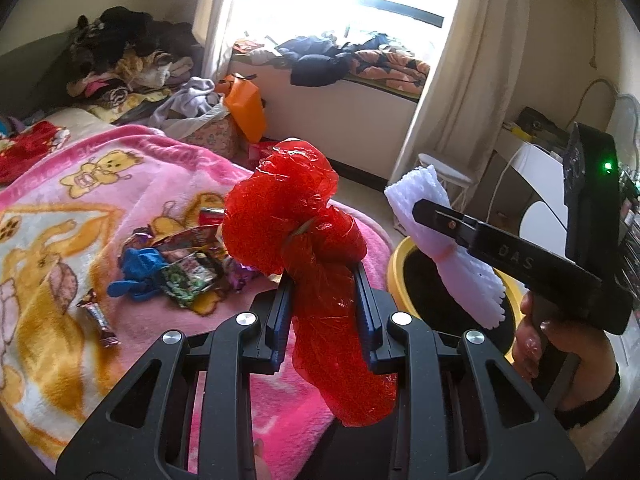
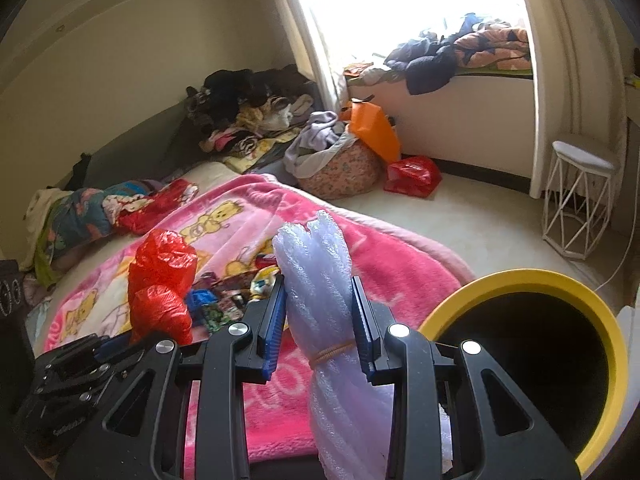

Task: Collect trash
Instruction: 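Carry the red bag and white bundle over the yellow-rimmed bin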

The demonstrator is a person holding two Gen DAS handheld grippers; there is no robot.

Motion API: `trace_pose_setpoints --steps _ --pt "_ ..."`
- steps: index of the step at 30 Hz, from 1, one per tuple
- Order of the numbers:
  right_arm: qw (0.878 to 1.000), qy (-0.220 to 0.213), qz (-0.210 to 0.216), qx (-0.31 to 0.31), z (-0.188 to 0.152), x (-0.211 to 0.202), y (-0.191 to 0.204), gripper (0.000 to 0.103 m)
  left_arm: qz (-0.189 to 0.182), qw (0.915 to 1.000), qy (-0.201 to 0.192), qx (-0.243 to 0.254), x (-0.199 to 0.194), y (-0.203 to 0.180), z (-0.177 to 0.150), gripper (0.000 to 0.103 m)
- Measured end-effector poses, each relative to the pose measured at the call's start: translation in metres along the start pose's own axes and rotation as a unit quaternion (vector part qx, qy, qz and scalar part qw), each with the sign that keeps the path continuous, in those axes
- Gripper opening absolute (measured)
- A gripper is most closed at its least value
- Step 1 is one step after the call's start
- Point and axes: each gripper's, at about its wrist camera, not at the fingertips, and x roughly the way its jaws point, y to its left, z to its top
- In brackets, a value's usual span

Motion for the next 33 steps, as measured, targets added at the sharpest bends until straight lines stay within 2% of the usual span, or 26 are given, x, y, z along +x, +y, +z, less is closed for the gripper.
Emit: trace_pose_setpoints --steps 20,33 --pt "0.994 -0.037 -0.085 0.065 0.002 -0.03 -0.066 0.03 -0.05 0.9981 0.008 0.036 0.023 -0.049 0.004 0.022" --pt "0.986 -0.043 -0.122 0.1 -0.008 -0.039 -0.103 0.03 -0.082 0.9939 0.039 0.064 0.054 -0.082 0.0 0.022"
